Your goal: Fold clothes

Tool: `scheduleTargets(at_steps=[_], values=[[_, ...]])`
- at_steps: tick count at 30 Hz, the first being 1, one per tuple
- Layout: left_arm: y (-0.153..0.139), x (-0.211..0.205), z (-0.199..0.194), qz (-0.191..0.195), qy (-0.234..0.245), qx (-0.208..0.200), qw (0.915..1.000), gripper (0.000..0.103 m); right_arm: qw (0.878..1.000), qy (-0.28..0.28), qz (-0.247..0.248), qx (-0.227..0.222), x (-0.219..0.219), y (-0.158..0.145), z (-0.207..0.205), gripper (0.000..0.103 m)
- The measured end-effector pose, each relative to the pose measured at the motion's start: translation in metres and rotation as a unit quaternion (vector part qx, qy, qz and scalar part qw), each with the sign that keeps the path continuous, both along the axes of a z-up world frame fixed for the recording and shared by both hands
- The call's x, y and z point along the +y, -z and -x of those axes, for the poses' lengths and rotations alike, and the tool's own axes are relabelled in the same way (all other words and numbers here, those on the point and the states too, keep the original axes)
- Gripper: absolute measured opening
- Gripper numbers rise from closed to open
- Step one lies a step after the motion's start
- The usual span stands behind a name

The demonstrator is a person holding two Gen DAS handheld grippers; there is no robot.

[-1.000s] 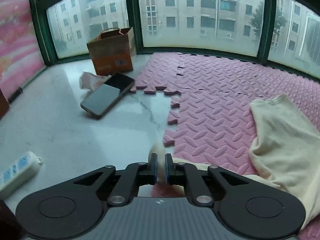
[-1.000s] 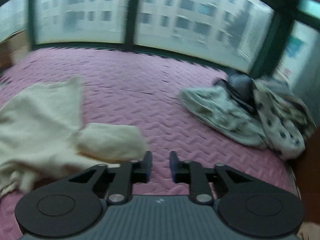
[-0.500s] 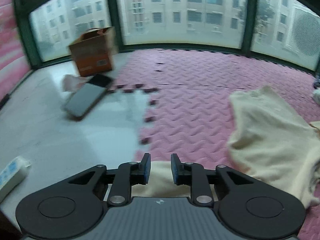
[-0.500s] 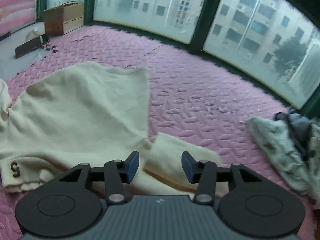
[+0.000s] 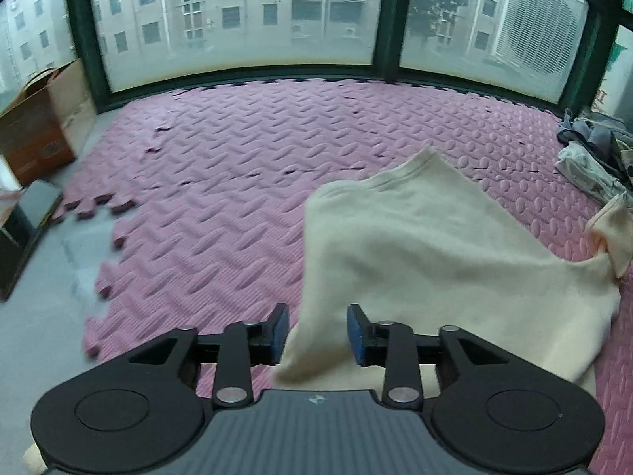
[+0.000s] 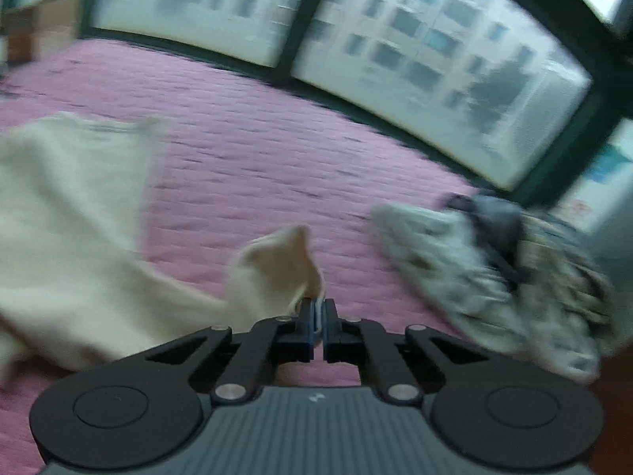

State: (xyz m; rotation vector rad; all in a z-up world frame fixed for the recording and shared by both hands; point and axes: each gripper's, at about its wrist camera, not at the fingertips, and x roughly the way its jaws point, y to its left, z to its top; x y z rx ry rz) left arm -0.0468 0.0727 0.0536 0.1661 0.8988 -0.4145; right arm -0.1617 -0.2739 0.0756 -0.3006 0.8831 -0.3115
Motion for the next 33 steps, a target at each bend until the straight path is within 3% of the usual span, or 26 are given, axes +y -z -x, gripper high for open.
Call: scheduleTargets(at_steps=[4, 8, 14, 19, 21, 25, 29, 33], values=[[0.006, -0.014, -0.012, -0.008, 0.001, 0.000, 1.0000, 0.040, 0.998, 0.067, 0.006, 0.005, -0.035, -0.006, 0.008, 0.008], [0.012, -0.017, -0.020, -0.003, -0.001, 0.007, 1.0000, 0.034, 0.997, 0.068, -0.013, -0.021, -0.042, -0.019, 0.013, 0.016], [0.015, -0.020, -0.022, 0.000, 0.004, -0.002, 1.0000, 0.014, 0.998, -0.007, -0.059, -0.028, -0.012, -0.032, -0.017, 0.028], [0.006, -0.020, -0.013, 0.015, 0.010, -0.023, 0.9996, 0.011, 0.991, -0.076, -0.107, -0.019, 0.027, -0.027, -0.046, 0.028], [-0.005, -0.023, 0.002, 0.032, 0.034, -0.045, 0.9979, 0.011, 0.987, -0.100, -0.123, -0.017, 0.044, -0.024, -0.060, 0.028], [-0.014, -0.043, 0.045, 0.009, 0.112, -0.102, 0.9883, 0.011, 0.983, -0.127, -0.128, -0.015, 0.067, -0.019, -0.082, 0.028], [-0.008, -0.056, 0.077, 0.028, 0.201, -0.085, 0.9754, 0.013, 0.980, -0.143, -0.135, -0.012, 0.082, -0.016, -0.098, 0.028], [-0.003, -0.057, 0.093, 0.037, 0.252, -0.074, 0.9641, 0.027, 0.979, -0.153, -0.137, -0.013, 0.090, -0.017, -0.103, 0.028]])
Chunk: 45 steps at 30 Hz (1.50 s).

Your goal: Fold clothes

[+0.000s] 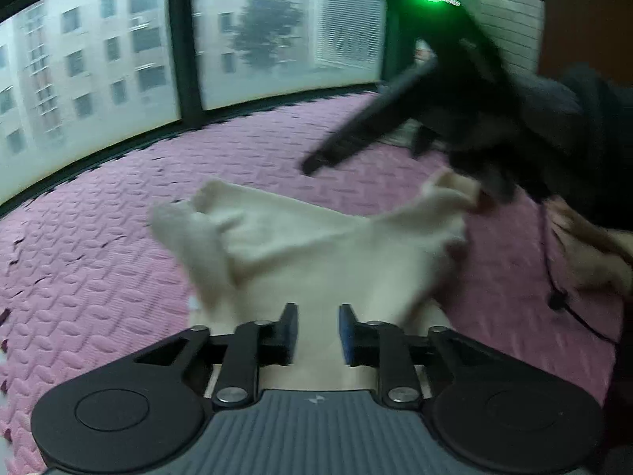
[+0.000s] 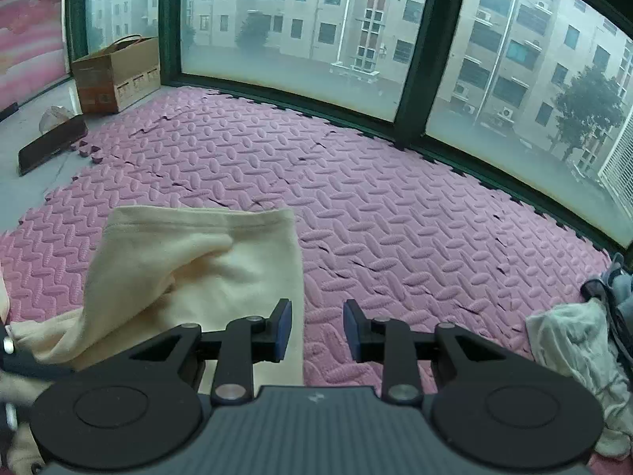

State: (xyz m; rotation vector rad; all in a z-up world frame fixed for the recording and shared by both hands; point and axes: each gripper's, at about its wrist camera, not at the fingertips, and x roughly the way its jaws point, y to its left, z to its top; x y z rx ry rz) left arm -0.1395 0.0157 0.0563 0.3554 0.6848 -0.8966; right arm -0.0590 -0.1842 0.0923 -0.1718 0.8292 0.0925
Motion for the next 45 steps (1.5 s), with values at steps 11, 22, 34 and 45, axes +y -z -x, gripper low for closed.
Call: scheduleTargets(at_steps=[11, 22, 34, 45], values=[[-0.021, 0.061, -0.067, 0.065, -0.172, 0.024, 0.9828, 0.030, 1.000, -0.008, -0.008, 0.004, 0.008, 0.006, -0.020, 0.032], [0.011, 0.058, -0.130, 0.068, -0.243, 0.157, 0.9548, 0.051, 0.999, 0.002, -0.035, 0.022, 0.016, 0.024, -0.073, 0.033], [-0.009, 0.013, -0.090, 0.041, -0.177, -0.007, 0.9834, 0.010, 0.996, 0.004, -0.082, 0.028, 0.001, 0.011, -0.062, 0.033], [0.020, -0.053, 0.004, -0.037, 0.005, -0.102, 0.9941, 0.017, 0.984, -0.047, -0.163, 0.053, 0.004, -0.007, -0.028, 0.034]])
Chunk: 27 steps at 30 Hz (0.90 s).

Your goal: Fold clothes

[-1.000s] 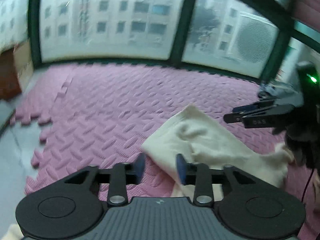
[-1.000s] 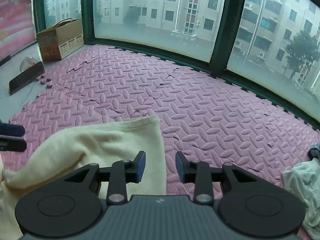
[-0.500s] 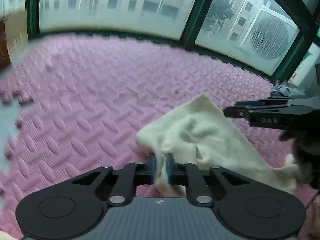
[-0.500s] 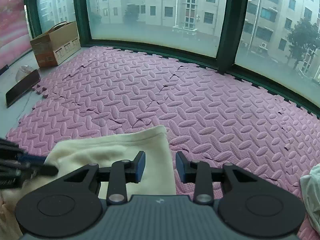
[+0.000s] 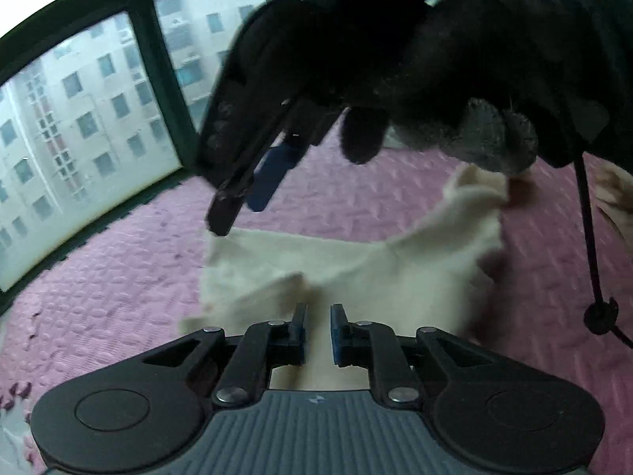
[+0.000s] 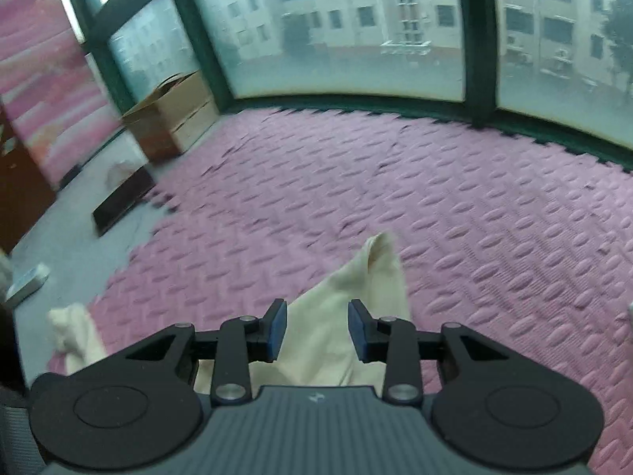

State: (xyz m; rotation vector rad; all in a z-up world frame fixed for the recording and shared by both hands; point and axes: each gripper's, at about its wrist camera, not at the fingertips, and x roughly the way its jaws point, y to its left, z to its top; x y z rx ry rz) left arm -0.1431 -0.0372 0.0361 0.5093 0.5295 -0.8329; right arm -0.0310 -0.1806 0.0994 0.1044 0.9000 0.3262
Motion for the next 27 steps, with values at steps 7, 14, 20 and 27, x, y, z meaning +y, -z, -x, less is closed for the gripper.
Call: scheduleTargets(at_steps=[7, 14, 20, 27], values=[[-0.016, 0.034, -0.003, 0.019, -0.016, 0.005, 0.9997, 0.028, 0.998, -0.002, 0.046, 0.030, 0.003, 0.028, 0.003, 0.034], [-0.017, 0.064, -0.066, 0.037, -0.143, 0.072, 0.9864, 0.041, 0.998, 0.013, 0.055, 0.019, -0.005, 0.023, 0.004, 0.034], [-0.003, 0.058, -0.085, 0.046, -0.130, 0.121, 0.9831, 0.025, 0.996, 0.032, 0.082, -0.001, -0.012, 0.019, -0.012, 0.034], [-0.010, 0.061, -0.083, 0.058, -0.140, 0.085, 0.9848, 0.004, 0.995, 0.047, 0.083, -0.002, -0.018, 0.030, -0.036, 0.034]])
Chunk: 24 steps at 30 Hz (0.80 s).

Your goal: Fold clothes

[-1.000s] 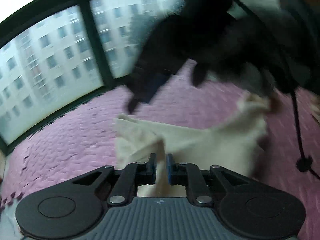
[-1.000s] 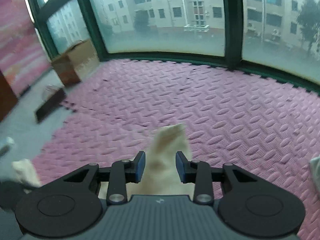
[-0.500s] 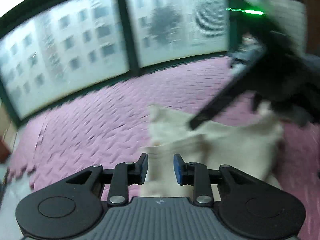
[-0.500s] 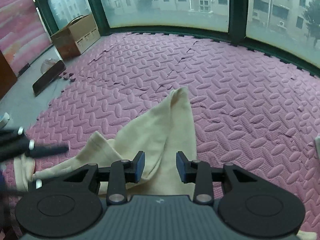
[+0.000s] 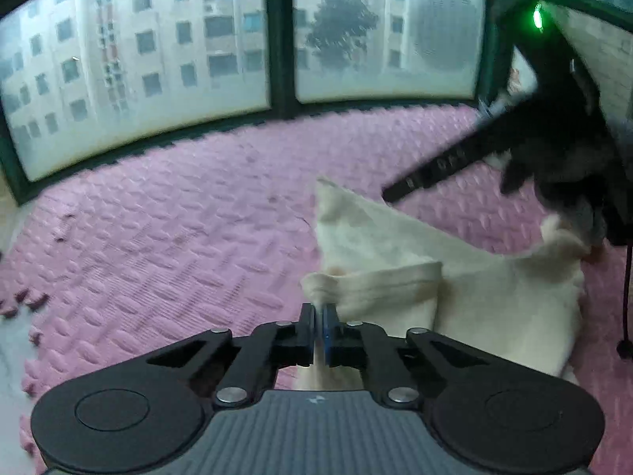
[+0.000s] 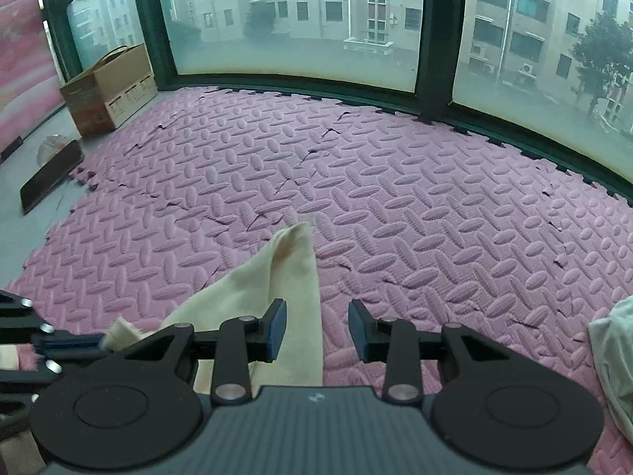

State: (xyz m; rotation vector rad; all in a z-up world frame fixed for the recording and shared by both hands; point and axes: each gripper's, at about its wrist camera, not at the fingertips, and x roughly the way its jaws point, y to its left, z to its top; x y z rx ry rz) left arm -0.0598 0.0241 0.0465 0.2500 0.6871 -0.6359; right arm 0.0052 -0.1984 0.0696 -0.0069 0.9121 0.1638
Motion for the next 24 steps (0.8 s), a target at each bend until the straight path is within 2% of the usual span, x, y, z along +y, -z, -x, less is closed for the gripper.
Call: scheduleTargets(at_steps=[2, 5, 12, 14, 17, 18, 19, 22, 24], values=[[-0.008, 0.011, -0.010, 0.004, -0.029, -0.011, 0.9995, 0.004, 1.000, -0.003, -0.002, 0.001, 0.002, 0.004, -0.006, 0.034], [-0.016, 0.023, -0.025, -0.009, -0.080, -0.034, 0.9961, 0.003, 1.000, -0.002, 0.002, 0.002, 0.006, 0.010, -0.014, 0.034], [-0.020, 0.048, -0.058, -0.038, -0.183, -0.070, 0.9799, 0.003, 1.000, 0.008, -0.001, 0.004, 0.013, 0.028, -0.029, 0.033], [-0.020, 0.055, -0.060, -0.044, -0.198, -0.072, 0.9765, 0.003, 1.000, 0.005, 0.000, 0.002, 0.016, 0.030, -0.030, 0.031], [-0.019, 0.058, -0.065, -0.053, -0.213, -0.081, 0.9722, 0.001, 1.000, 0.001, -0.001, -0.001, 0.019, 0.031, -0.032, 0.024], [-0.019, 0.059, -0.068, -0.053, -0.215, -0.078, 0.9720, 0.001, 1.000, 0.002, 0.000, -0.003, 0.020, 0.031, -0.033, 0.012], [-0.020, 0.060, -0.071, -0.051, -0.217, -0.075, 0.9719, 0.001, 1.000, 0.001, 0.000, -0.003, 0.020, 0.031, -0.034, 0.005], [-0.020, 0.066, -0.071, -0.039, -0.212, -0.042, 0.9755, 0.001, 1.000, -0.005, -0.005, 0.001, 0.020, 0.031, -0.037, 0.006], [-0.019, 0.071, -0.067, -0.030, -0.211, -0.024, 0.9768, 0.006, 1.000, -0.015, -0.006, -0.003, 0.018, 0.029, -0.038, 0.017]])
